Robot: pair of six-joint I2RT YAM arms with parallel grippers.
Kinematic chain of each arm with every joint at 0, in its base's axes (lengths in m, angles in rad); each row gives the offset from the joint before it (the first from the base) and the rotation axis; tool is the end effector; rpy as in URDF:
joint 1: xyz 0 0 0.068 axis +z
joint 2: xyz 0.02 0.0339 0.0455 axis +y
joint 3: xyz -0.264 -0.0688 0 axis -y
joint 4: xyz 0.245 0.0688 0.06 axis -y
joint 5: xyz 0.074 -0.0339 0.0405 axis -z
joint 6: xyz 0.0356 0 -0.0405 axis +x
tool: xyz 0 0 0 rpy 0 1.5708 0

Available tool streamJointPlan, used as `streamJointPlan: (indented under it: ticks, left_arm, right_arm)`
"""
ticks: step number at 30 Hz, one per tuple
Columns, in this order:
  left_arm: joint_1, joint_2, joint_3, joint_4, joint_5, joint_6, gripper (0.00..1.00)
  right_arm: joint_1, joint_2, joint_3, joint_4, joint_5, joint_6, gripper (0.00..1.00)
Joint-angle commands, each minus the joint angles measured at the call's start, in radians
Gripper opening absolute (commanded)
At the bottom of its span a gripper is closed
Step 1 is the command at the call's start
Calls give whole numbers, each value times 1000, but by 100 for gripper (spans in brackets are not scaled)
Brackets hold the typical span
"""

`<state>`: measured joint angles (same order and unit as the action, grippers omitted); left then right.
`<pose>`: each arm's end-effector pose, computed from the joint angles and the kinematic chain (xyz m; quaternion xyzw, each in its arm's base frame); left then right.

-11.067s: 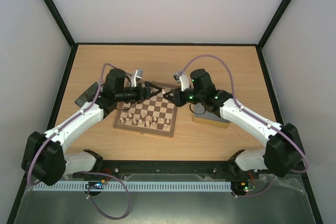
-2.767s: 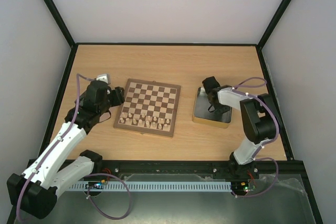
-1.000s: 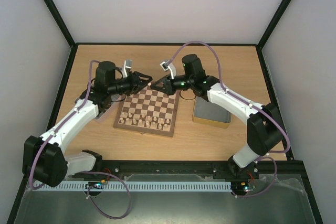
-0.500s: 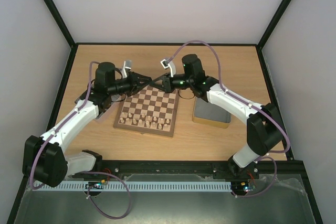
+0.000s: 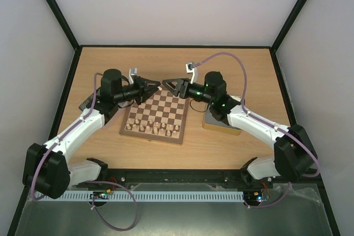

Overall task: Set up the chess pieces on the board
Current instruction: Place the chess piece on the chessboard.

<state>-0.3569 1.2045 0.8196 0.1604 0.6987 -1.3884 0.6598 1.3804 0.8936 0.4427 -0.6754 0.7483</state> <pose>0.2485 -0.1171 0.3011 -0.1767 0.7443 -0.6208 0.1715 0.2363 0.2115 0.3067 -0.1987 0.6912 0.6047 0.3422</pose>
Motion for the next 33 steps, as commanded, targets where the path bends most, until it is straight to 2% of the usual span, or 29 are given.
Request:
streamJointPlan:
  ticks: [1, 5, 11, 15, 19, 21, 25, 31, 33]
  left_arm:
    - [-5, -21, -50, 168, -7, -291, 6]
    - [-7, -32, -53, 180, -51, -380, 6]
    - [-5, -37, -93, 232, -78, -500, 6]
    - [-5, -33, -96, 238, -77, -518, 6]
    - [-5, -32, -99, 259, -77, -534, 6]
    - [-5, -36, -99, 254, -84, -530, 6]
    - [-4, -43, -99, 231, -94, -515, 6]
    - [-4, -46, -97, 228, -104, -513, 6]
    - [-4, -44, -97, 228, -105, -513, 6]
  right_arm:
    - [36, -20, -15, 163, 168, 140, 50]
    - [48, -14, -10, 112, 236, 127, 49]
    - [72, 12, 19, 61, 190, 62, 49]
    - [81, 29, 38, 73, 121, 40, 46]
    - [91, 55, 75, 4, 148, 15, 45]
    - [92, 63, 72, 0, 151, 17, 41]
    - [93, 74, 71, 30, 139, 25, 22]
    - [95, 91, 88, 19, 135, 26, 23]
    - [98, 91, 86, 19, 137, 25, 18]
